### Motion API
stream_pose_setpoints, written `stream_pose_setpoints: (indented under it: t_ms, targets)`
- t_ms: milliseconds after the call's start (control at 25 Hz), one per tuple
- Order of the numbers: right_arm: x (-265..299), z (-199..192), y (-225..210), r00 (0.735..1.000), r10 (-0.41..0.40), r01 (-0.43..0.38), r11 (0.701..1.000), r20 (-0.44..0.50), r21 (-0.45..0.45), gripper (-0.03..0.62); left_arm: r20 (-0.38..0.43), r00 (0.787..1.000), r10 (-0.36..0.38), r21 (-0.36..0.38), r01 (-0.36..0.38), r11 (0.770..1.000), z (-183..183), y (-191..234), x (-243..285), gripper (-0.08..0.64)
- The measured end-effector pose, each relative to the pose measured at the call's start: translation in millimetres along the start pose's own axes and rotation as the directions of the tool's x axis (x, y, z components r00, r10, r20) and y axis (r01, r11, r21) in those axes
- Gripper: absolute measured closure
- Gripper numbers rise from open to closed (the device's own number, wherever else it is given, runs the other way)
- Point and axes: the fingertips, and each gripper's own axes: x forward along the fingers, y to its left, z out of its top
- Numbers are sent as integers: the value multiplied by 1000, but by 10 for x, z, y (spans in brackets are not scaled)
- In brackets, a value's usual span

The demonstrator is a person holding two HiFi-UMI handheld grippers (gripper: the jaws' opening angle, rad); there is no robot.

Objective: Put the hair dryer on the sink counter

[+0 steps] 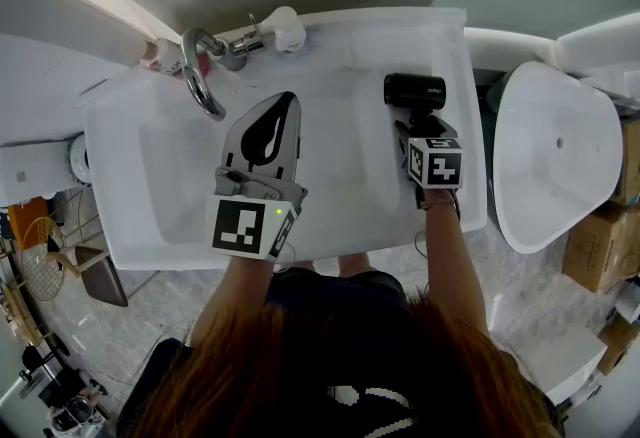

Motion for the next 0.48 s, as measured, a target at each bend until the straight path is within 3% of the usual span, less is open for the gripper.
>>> stream_pose_setpoints:
  t_ms: [480]
  targets:
    - [-126, 57, -27, 1000, -9, 9, 1000, 18, -3, 261, 17, 1000, -9, -1, 9, 1000, 76, -50, -29, 541]
